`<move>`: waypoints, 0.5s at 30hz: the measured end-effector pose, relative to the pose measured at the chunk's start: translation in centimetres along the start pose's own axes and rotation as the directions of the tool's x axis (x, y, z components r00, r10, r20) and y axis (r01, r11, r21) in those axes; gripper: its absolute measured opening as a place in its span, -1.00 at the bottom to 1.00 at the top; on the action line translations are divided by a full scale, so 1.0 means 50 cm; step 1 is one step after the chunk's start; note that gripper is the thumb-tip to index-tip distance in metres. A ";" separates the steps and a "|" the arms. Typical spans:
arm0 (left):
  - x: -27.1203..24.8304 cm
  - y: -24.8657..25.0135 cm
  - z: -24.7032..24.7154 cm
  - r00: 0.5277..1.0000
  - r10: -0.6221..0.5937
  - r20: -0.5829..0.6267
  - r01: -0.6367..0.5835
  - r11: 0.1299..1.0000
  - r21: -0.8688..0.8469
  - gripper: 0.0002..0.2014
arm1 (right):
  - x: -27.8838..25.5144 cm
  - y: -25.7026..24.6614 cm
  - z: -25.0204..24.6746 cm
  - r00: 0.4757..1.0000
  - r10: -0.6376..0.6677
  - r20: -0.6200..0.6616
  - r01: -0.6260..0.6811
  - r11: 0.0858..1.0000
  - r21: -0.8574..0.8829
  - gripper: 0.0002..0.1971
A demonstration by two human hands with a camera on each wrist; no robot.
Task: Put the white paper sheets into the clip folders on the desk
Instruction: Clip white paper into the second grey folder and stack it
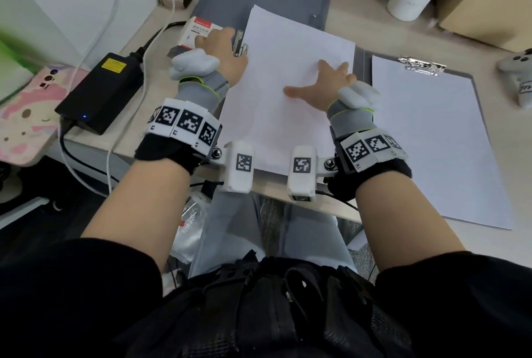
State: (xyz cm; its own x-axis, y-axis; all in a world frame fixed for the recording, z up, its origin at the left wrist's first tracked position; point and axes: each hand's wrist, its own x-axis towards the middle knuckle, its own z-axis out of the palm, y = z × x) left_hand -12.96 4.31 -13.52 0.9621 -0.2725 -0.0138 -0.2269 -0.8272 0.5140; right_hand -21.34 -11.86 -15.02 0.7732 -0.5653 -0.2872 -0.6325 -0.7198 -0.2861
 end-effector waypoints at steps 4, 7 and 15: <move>0.003 0.000 0.005 1.000 -0.016 0.023 0.020 0.987 -0.161 -0.66 | 0.004 0.002 0.007 1.000 0.002 -0.001 -0.002 1.000 0.014 -0.12; -0.002 0.001 0.001 1.000 0.011 -0.005 -0.012 0.961 -0.277 -0.62 | 0.002 0.004 0.008 1.000 -0.010 0.009 0.010 0.999 0.038 -0.12; -0.009 -0.009 -0.008 0.998 0.055 -0.018 -0.057 0.912 -0.406 -0.58 | 0.015 0.008 -0.017 0.999 0.008 -0.035 -0.005 0.998 0.062 -0.17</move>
State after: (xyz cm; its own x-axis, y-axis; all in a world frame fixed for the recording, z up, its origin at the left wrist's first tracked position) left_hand -13.25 5.01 -13.38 0.9508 -0.3085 0.0297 -0.2006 -0.5395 0.8178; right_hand -20.98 -12.91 -14.57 0.7695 -0.5847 -0.2570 -0.6383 -0.6902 -0.3409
